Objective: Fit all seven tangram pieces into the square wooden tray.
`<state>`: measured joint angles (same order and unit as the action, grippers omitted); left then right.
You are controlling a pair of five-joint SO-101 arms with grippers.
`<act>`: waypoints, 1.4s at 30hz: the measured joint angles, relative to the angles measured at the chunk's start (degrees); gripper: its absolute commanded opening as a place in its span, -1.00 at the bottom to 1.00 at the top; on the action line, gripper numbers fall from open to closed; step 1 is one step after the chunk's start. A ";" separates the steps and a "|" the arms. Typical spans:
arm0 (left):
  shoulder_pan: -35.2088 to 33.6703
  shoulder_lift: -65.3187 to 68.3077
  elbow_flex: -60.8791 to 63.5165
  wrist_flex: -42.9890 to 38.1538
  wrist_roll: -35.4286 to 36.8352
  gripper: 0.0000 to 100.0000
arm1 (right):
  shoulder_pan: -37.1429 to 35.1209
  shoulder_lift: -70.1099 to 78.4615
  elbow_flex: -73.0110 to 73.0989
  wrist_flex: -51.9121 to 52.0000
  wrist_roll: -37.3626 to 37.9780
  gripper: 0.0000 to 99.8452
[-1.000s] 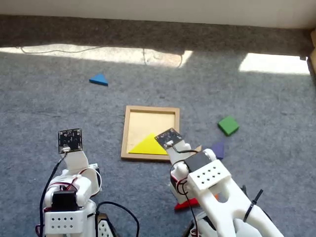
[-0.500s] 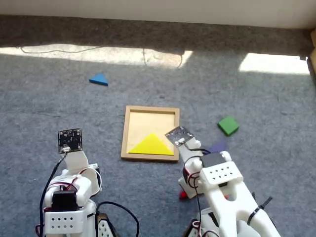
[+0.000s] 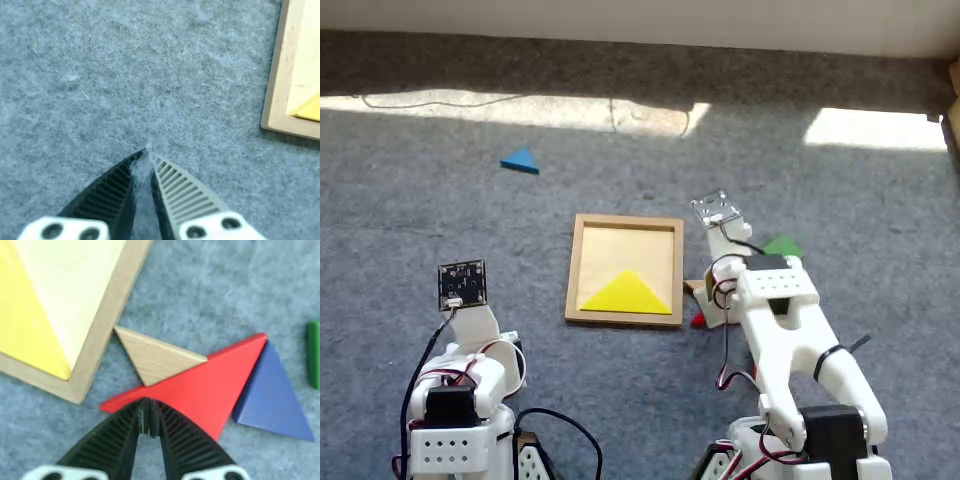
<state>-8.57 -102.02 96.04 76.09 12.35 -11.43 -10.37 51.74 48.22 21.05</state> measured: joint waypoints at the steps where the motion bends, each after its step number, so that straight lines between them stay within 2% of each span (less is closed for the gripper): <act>1: 0.00 0.00 0.00 0.00 0.00 -0.99 | 0.00 1.32 -1.41 0.00 0.00 -0.99; 10: 0.00 0.00 0.00 0.00 0.00 -0.99 | 0.09 4.22 -6.68 -0.09 -0.88 -0.96; 16: 0.00 0.00 0.00 0.00 0.00 -0.99 | 0.09 0.88 -6.68 1.41 -15.82 -0.51; 18: 0.00 0.00 0.00 0.00 0.00 -0.99 | 0.09 0.18 -7.03 3.34 -21.71 -0.43; 22: 0.00 0.00 0.00 0.00 0.00 -0.99 | 0.18 0.26 -7.82 5.98 -30.86 -0.43; 30: 0.00 0.00 0.00 0.00 0.00 -0.99 | 0.00 4.75 -11.43 6.07 -40.97 -0.42; 42: 0.00 0.00 0.00 0.00 0.00 -0.99 | 2.81 16.88 -22.59 6.42 -43.78 -0.42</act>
<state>-8.57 -102.02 96.04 76.09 12.35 -8.62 6.51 29.14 54.64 -22.73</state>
